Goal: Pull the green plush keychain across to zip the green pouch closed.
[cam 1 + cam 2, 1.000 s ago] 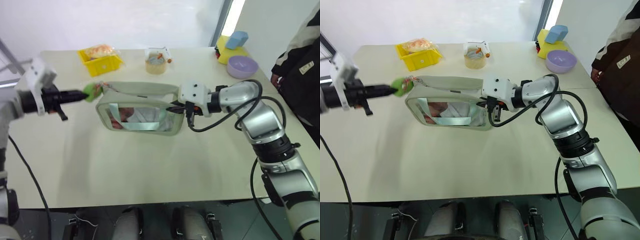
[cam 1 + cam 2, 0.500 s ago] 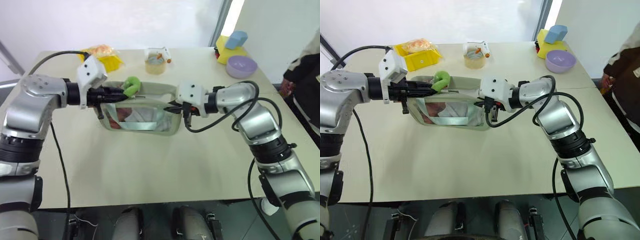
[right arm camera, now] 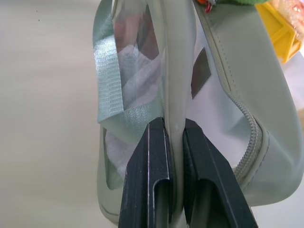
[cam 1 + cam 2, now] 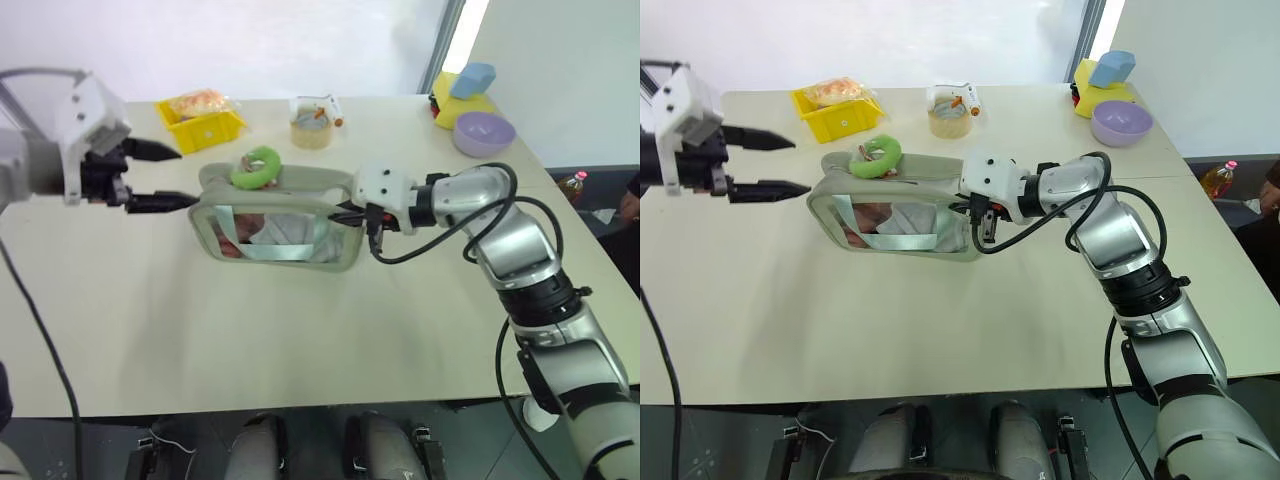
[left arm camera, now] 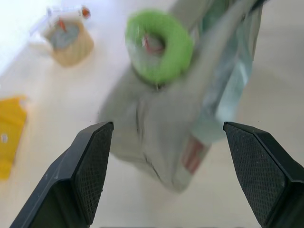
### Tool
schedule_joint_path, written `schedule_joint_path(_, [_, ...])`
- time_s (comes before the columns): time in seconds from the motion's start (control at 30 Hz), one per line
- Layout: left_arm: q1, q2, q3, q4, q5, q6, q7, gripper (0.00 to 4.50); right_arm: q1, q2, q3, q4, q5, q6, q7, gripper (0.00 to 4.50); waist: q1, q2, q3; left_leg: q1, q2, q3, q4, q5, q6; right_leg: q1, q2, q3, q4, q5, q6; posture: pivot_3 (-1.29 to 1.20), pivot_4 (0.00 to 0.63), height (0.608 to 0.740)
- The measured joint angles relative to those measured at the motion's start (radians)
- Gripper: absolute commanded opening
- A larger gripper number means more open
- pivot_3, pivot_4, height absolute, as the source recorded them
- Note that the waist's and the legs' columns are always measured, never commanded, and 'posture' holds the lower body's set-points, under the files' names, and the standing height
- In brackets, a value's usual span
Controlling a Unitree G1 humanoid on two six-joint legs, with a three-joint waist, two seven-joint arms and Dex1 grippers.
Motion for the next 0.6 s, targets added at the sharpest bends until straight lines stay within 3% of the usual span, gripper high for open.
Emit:
schedule_joint_path(0.17, [0.079, -0.077, -0.019, 0.011, 0.053, -0.077, 0.068, 3.94, -0.015, 0.009, 0.002, 0.025, 0.0, -0.009, 0.009, 0.0, 0.001, -0.001, 0.0, -0.001, 0.0, 0.0, 0.0, 0.0, 0.0, 0.0, 0.0, 0.0, 0.0, 0.0, 0.0, 0.0, 0.15, 0.739])
schedule_joint_path(0.27, [0.068, -0.145, -0.041, 0.089, 0.108, -0.157, 0.121, 3.05, -0.021, 0.013, 0.005, 0.033, 0.0, -0.013, 0.017, 0.0, 0.001, 0.0, 0.0, 0.0, 0.0, 0.0, 0.0, 0.0, 0.0, 0.0, 0.0, 0.0, 0.0, 0.0, 0.0, 0.0, 0.15, 0.739])
schedule_joint_path(0.47, [0.06, -0.176, -0.054, 0.127, 0.11, -0.171, 0.104, 0.03, -0.022, 0.014, 0.005, 0.032, -0.001, -0.01, 0.019, 0.0, -0.002, -0.001, 0.0, -0.001, 0.0, 0.0, 0.0, 0.0, 0.0, -0.001, 0.0, 0.0, 0.0, 0.0, 0.0, 0.0, 0.15, 0.739])
schedule_joint_path(0.6, [0.06, -0.175, -0.054, 0.124, 0.116, -0.172, 0.095, 0.03, -0.024, 0.017, 0.002, 0.03, 0.005, 0.012, 0.018, 0.0, -0.001, -0.001, 0.0, -0.001, 0.0, 0.0, 0.0, 0.0, 0.0, -0.001, 0.0, 0.0, 0.0, 0.0, 0.0, 0.0, 0.15, 0.739])
